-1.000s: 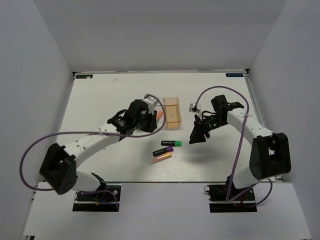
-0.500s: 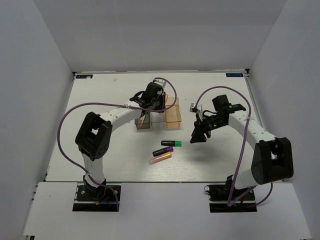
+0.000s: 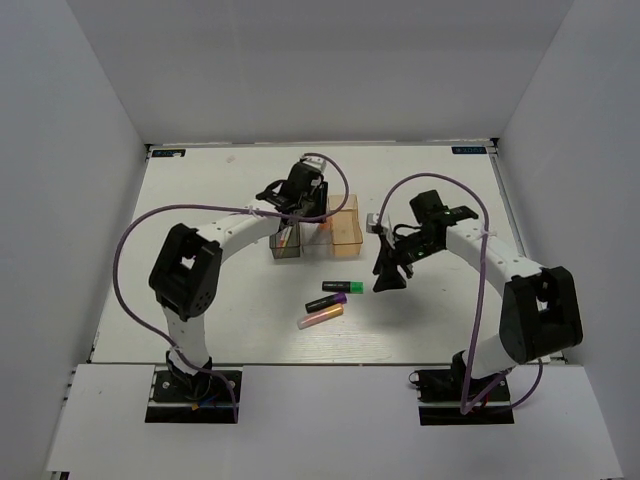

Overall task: Sort the stationery into containers
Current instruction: Place the pen in the storage box, then pick up the pen from the center of the board.

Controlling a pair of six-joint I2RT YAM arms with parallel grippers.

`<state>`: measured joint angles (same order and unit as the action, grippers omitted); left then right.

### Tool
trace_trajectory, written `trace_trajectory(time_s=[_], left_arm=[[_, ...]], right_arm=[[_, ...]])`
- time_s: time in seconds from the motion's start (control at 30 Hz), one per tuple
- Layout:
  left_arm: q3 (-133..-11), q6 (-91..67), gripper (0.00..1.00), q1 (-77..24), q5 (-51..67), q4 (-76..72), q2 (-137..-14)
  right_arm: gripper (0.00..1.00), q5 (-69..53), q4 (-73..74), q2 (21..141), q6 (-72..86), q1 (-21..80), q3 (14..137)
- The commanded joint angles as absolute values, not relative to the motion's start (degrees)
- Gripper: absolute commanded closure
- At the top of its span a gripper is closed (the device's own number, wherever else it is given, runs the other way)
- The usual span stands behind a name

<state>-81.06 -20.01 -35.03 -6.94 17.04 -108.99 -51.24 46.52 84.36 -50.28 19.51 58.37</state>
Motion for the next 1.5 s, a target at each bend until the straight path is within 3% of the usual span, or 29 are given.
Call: trace_trajectory(time_s=[0.0, 0.07, 0.17, 0.23, 0.27, 0.3, 0.4, 0.63, 1.17, 1.27, 1.3, 1.4, 1.47], left_arm=[[-79.37, -19.07, 0.51, -35.86, -7.38, 17.23, -98.89], [-74.72, -18.37, 0.71, -37.35, -7.99, 18.19, -91.53], [-65.98, -19.07, 0.84, -39.02, -8.70, 21.35, -80.03], [-59.46, -19.68, 0.77, -39.11, -8.61, 24.51, -72.09], [-55.50, -20.64, 0.54, -39.11, -8.70, 27.04, -69.46], [-51.46, -20.92, 0.45, -39.02, -8.79, 28.55, -62.04], [-43.11, -21.44, 0.33, -38.58, -10.10, 34.70, -51.46], [-33.93, -22.76, 0.32, -37.88, -11.16, 42.45, -35.62], [-29.88, -21.53, 0.31, -37.79, -10.90, 42.10, -28.74], [-29.97, -21.18, 0.31, -37.71, -11.51, 42.63, -28.39], [-29.88, -21.09, 0.31, -37.79, -11.69, 42.63, -27.95], [-29.71, -21.09, 0.31, -37.71, -11.69, 42.54, -27.25], [-29.62, -21.09, 0.31, -37.79, -11.51, 42.63, -27.16]], right_arm=[[0.40, -53.35, 48.43, 86.57, -57.64, 23.10, 61.78], [0.45, -53.00, 48.60, 88.32, -59.67, 26.35, 62.58], [0.66, -50.28, 46.76, 91.40, -65.02, 31.35, 63.02], [0.70, -48.35, 44.93, 93.77, -67.14, 33.21, 62.84], [0.70, -46.51, 43.69, 94.30, -67.41, 36.01, 62.58], [0.70, -45.19, 42.99, 94.65, -68.20, 36.99, 62.32], [0.62, -40.55, 39.13, 95.89, -69.79, 41.04, 61.53], [0.59, -33.67, 33.31, 97.64, -66.62, 46.75, 61.08], [0.55, -21.98, 29.71, 104.06, -62.67, 53.52, 62.67], [0.64, -19.09, 28.66, 104.41, -63.01, 54.49, 61.18], [0.75, -18.64, 28.13, 103.98, -63.19, 54.67, 59.43], [0.93, -17.32, 28.04, 103.27, -63.28, 55.11, 57.14], [1.00, -17.31, 28.47, 101.69, -62.76, 55.54, 56.43]])
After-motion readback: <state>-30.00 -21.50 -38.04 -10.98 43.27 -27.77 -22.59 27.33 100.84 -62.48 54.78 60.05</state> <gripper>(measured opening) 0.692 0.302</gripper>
